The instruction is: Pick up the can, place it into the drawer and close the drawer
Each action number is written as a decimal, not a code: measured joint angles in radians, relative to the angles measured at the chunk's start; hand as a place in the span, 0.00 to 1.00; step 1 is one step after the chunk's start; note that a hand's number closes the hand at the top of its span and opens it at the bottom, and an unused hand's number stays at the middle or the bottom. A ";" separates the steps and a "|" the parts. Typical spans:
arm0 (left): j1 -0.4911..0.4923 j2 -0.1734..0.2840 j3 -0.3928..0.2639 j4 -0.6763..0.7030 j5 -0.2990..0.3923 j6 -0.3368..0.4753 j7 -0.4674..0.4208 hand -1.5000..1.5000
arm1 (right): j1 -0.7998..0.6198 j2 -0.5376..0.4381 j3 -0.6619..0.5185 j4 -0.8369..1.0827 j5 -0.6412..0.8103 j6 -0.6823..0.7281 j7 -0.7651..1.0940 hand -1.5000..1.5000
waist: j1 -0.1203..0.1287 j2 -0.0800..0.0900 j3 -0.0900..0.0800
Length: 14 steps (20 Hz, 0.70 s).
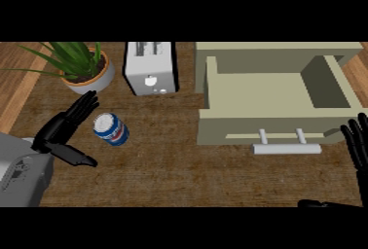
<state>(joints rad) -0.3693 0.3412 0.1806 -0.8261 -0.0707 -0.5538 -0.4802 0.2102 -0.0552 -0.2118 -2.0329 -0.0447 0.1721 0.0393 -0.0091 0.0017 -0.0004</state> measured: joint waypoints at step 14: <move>-0.105 0.012 0.003 0.312 -0.084 0.071 -0.145 0.00 | 0.004 0.014 -0.010 -0.003 0.006 0.011 -0.007 0.00 | -0.002 0.001 0.000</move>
<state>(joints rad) -0.4743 0.3535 0.1831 -0.5136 -0.1545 -0.4832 -0.6251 0.2142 -0.0408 -0.2215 -2.0363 -0.0388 0.1826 0.0323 -0.0114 0.0023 -0.0006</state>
